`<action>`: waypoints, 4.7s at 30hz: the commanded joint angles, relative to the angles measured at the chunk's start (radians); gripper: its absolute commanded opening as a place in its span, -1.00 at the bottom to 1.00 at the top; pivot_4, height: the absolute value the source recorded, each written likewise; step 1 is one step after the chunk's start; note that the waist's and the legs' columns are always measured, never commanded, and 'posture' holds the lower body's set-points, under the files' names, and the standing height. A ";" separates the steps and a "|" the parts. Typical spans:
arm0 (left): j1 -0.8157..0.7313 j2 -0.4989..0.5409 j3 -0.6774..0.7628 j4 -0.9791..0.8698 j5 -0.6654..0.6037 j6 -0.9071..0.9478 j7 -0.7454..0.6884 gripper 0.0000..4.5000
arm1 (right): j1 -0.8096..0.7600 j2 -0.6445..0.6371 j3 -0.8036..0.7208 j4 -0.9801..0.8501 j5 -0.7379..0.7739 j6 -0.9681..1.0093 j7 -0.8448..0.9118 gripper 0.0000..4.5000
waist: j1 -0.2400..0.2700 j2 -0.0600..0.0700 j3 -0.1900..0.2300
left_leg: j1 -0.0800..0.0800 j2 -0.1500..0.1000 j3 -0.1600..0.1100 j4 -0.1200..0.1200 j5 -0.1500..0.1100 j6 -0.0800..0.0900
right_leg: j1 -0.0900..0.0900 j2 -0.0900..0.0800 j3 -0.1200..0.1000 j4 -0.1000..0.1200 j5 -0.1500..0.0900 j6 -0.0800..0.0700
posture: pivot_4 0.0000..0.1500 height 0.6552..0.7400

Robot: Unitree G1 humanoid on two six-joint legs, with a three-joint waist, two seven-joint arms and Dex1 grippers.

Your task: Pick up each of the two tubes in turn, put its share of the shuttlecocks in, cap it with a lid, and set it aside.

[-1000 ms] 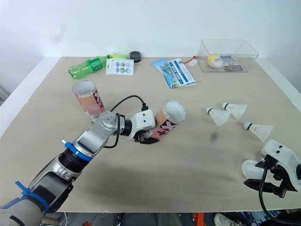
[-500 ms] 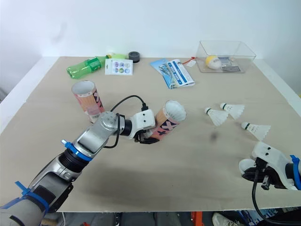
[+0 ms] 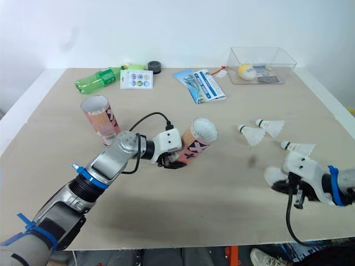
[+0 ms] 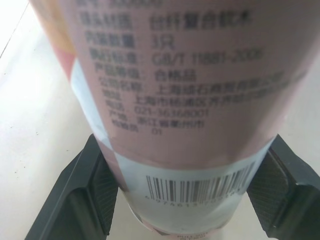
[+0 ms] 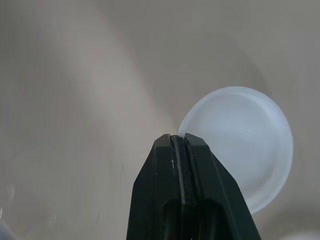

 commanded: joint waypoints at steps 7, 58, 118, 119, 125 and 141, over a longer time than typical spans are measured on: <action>0.007 0.022 0.032 0.027 -0.004 -0.080 -0.004 0.32 | -0.339 -0.134 -0.004 -0.118 0.188 0.123 0.043 -0.97 | 0.003 0.001 0.000 | -0.001 -0.001 -0.001 -0.003 -0.001 0.000 | -0.001 0.000 0.000 0.000 -0.001 0.004 | 1.00 1.00; 0.336 -0.180 0.147 0.212 -0.071 -0.610 0.165 0.32 | -1.260 0.201 0.792 0.212 0.167 -0.315 0.350 -0.97 | 0.003 0.006 0.000 | 0.000 0.000 -0.001 -0.007 0.000 -0.001 | -0.002 0.000 -0.002 0.000 0.000 0.000 | 1.00 1.00; 0.303 -0.192 0.155 0.227 -0.084 -0.516 0.140 0.32 | -1.399 0.178 1.145 0.324 0.241 -0.444 0.350 -0.97 | 0.003 0.007 0.000 | 0.001 0.001 -0.001 -0.007 0.000 0.000 | -0.002 0.000 -0.002 0.000 -0.002 -0.004 | 1.00 1.00; 0.303 -0.192 0.155 0.228 -0.084 -0.515 0.140 0.32 | -1.399 0.177 1.146 0.322 0.247 -0.437 0.350 -0.97 | 0.003 0.007 0.000 | 0.001 0.001 -0.001 -0.007 0.000 0.000 | -0.002 0.000 -0.002 0.000 -0.002 -0.004 | 1.00 1.00; 0.304 -0.192 0.156 0.228 -0.084 -0.513 0.140 0.32 | -1.404 0.173 1.135 0.318 0.261 -0.421 0.350 -0.97 | 0.003 0.007 0.000 | 0.001 0.001 -0.001 -0.007 0.000 0.000 | -0.002 0.000 -0.002 0.000 -0.002 -0.004 | 1.00 1.00; 0.307 -0.192 0.150 0.229 -0.082 -0.507 0.136 0.32 | -1.406 0.139 1.128 0.277 0.309 -0.355 0.350 -0.97 | 0.004 0.007 0.000 | 0.001 0.001 -0.001 -0.007 0.000 0.000 | -0.002 0.000 -0.002 0.000 -0.003 -0.004 | 1.00 1.00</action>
